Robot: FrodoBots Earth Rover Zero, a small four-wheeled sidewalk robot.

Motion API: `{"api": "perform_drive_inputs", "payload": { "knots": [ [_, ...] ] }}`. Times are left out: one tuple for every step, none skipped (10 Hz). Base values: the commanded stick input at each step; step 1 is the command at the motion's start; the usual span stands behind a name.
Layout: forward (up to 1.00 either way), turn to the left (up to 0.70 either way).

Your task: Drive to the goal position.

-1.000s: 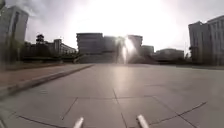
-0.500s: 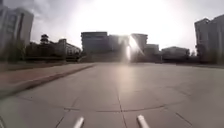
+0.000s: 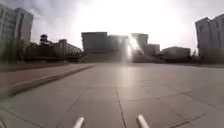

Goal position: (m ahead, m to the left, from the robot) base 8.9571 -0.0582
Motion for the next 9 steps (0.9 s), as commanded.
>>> {"api": "perform_drive_inputs", "payload": {
  "knots": [
    [1.00, 0.00],
    [1.00, 0.00],
    [1.00, 0.00],
    [1.00, 0.00],
    [1.00, 0.00],
    [1.00, 0.00],
    [1.00, 0.23],
    [1.00, 0.27],
    [1.00, 0.27]
  ]
}}
